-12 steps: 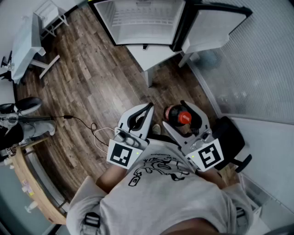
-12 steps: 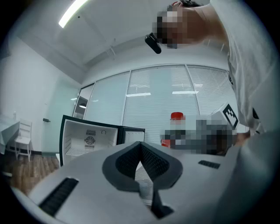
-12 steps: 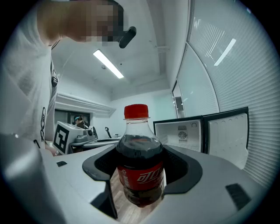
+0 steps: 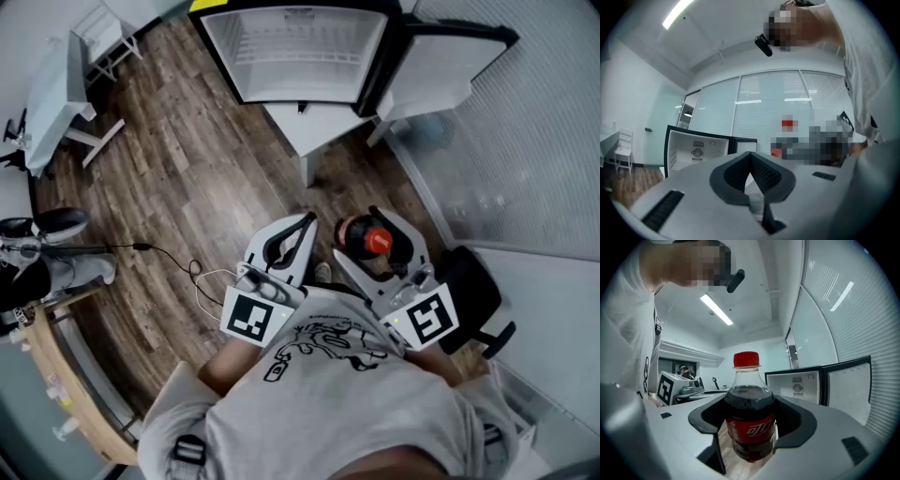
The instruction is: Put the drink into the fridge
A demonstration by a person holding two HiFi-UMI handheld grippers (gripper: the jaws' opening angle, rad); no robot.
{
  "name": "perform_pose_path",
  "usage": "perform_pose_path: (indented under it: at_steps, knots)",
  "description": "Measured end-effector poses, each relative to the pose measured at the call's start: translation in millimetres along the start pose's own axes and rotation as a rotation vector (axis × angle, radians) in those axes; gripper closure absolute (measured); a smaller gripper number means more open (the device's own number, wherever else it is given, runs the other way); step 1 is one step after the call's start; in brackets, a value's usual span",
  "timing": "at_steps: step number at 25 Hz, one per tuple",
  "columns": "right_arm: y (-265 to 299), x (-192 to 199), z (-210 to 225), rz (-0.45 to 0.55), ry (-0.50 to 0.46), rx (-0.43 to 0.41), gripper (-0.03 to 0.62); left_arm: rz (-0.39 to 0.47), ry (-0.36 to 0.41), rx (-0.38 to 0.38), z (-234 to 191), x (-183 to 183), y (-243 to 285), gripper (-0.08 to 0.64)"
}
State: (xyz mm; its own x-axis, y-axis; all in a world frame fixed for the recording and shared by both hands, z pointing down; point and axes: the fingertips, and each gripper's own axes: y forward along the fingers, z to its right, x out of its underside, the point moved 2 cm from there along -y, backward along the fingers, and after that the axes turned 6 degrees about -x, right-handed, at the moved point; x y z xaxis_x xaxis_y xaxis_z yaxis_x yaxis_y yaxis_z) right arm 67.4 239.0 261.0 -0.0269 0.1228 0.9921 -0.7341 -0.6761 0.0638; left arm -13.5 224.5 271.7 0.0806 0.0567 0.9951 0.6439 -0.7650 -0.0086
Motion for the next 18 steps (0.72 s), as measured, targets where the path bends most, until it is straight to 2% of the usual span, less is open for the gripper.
perform_pose_path:
  at_steps: [18]
  knots:
    - [110.6, -15.5, 46.1, -0.008, -0.015, 0.040, 0.268, 0.020, -0.003, 0.033, -111.2, -17.5, 50.9, 0.558]
